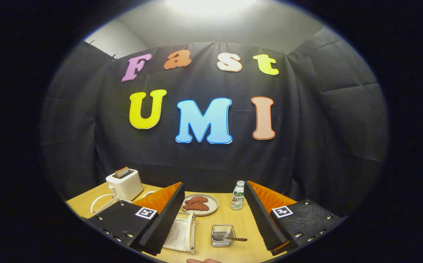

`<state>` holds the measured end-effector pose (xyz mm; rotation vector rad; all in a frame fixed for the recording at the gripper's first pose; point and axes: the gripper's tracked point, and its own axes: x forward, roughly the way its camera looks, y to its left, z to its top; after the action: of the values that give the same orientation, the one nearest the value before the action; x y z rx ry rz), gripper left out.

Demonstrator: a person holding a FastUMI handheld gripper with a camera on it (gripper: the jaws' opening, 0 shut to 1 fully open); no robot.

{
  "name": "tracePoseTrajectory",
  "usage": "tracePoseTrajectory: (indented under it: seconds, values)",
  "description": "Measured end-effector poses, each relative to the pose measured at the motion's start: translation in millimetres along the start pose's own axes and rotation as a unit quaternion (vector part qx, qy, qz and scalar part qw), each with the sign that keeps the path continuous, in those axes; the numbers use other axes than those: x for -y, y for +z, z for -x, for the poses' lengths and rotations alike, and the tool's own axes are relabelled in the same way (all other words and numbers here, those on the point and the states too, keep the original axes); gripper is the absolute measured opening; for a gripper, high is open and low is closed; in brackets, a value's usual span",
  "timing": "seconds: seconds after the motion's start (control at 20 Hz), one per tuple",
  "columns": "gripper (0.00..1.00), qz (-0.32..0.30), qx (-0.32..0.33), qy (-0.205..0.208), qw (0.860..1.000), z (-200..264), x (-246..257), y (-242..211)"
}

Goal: Take the plate from the dish rack, then take the spoon from the basket and place it into the plate.

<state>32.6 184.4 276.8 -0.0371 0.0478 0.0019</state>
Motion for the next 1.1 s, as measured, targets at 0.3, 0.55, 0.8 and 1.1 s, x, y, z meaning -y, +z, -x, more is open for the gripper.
tracePoseTrajectory:
  seconds: [0.3,0.55,0.8,1.1]
  values:
    - [0.99,0.002,-0.101,0.017,0.995,-19.7,-50.2,-30.4]
    - [0.99,0.014,-0.196,0.037,0.98,-38.8,-86.2,-69.1]
    - [0.99,0.033,-0.267,0.033,0.962,-66.4,-107.5,-103.0]
    - [0.97,0.055,-0.344,-0.014,0.937,-89.2,-110.1,-136.5]
